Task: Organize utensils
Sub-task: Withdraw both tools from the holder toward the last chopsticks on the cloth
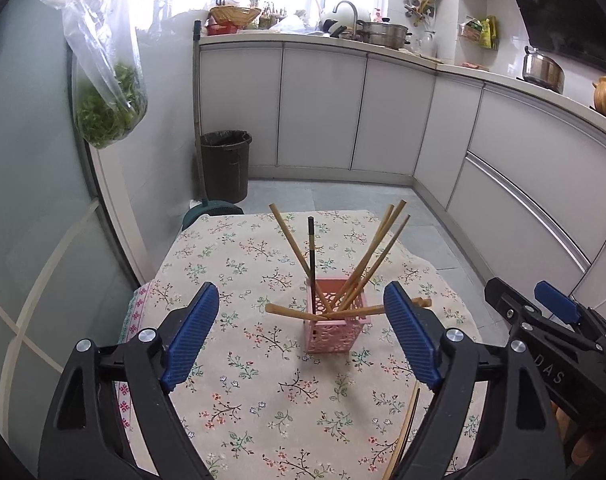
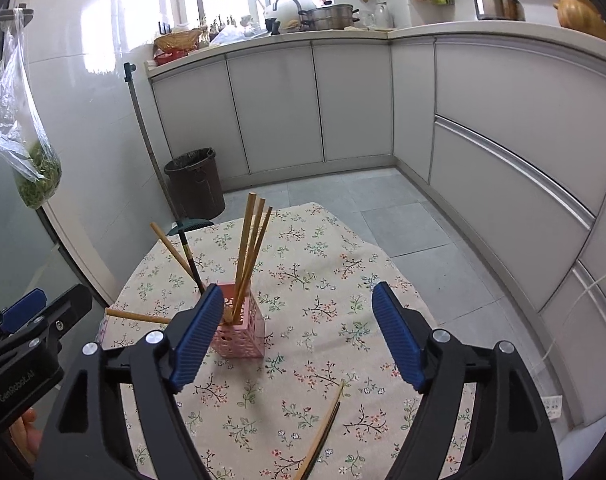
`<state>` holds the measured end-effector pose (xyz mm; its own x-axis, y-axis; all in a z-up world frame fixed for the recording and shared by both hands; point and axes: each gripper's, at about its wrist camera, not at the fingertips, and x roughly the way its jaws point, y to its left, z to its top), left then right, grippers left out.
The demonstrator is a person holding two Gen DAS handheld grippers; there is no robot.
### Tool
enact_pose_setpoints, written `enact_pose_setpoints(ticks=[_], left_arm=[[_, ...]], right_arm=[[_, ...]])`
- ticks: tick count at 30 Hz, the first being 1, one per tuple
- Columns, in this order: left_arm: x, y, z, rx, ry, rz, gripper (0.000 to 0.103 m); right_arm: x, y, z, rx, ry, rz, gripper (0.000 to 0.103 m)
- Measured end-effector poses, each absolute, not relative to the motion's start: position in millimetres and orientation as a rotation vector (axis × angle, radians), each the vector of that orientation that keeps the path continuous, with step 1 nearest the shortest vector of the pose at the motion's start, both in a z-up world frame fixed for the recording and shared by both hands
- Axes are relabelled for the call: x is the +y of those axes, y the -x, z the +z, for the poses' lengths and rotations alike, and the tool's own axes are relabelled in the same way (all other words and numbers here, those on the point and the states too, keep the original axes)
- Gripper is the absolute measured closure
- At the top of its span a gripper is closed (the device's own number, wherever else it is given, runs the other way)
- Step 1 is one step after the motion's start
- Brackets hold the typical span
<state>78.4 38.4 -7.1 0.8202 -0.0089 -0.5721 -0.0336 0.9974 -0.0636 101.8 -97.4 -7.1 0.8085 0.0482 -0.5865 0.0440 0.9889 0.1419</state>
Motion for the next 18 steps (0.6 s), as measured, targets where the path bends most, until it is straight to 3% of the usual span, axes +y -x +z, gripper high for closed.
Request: enact_pose_setpoints(ticks=[4,8,18], left_arm=[[34.0,-75.5,-8.2,0.613,0.063,0.006,0.021],[29.6,-71.5,-10.0,0.618,0.067,-0.004,0.012],[8.3,-61.9,-22.8,0.651,0.017,-0.029,0.008]], right_arm=[[-101.5,-91.7,-6.8,0.601,-0.141,-0.027,0.016],[-109.2,-82.8,-7.3,0.594,-0.151,-0.049,0.007],[-131.3,-69.4,-17.6,0.645,-0.191,-0.085,0.006]])
